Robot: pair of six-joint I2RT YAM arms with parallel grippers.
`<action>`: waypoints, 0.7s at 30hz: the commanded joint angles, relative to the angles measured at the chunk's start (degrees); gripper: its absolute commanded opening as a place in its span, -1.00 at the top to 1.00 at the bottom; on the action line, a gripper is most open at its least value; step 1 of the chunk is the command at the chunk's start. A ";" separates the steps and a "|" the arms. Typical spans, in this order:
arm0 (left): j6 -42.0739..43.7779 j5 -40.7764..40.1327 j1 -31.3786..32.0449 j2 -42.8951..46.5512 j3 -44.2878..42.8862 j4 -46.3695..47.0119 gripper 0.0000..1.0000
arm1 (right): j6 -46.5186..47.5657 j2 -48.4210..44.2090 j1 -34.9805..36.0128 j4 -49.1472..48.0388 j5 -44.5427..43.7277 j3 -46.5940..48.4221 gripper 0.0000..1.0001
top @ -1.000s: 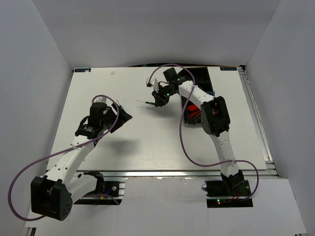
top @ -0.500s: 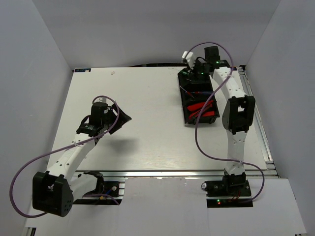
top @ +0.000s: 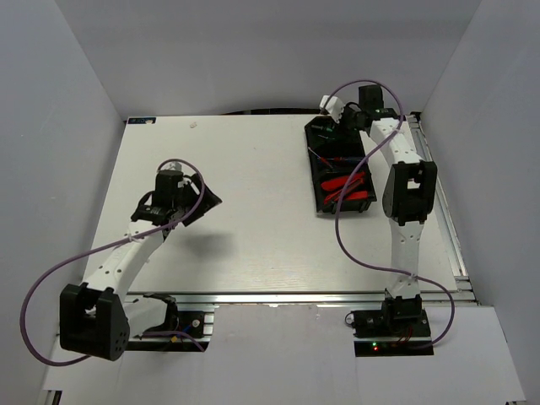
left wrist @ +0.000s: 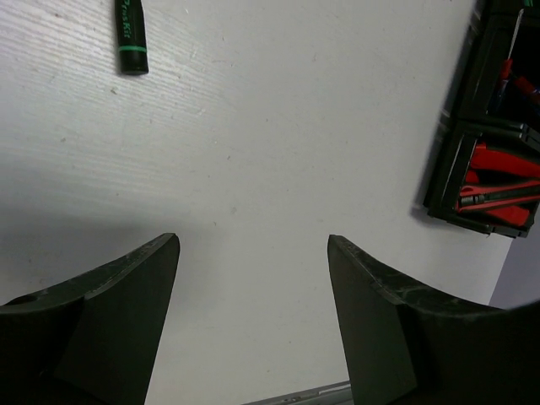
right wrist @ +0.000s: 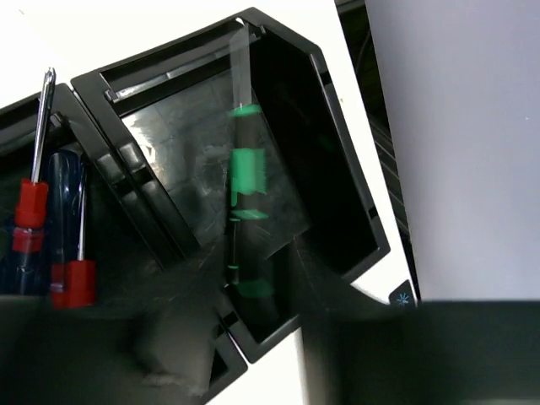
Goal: Sort the tools into containers
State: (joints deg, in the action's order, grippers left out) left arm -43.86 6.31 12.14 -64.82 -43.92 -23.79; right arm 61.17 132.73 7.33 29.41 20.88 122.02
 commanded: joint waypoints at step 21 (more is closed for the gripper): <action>20.22 -11.48 -3.44 -39.66 -33.14 -12.95 -0.47 | -17.22 -22.94 2.16 6.63 31.85 -20.67 -0.79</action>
State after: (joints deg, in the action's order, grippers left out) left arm -25.15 -1.98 8.80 -103.04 -72.84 -34.33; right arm 46.92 111.28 8.60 34.59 46.76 105.60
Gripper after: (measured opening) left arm 0.740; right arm 0.894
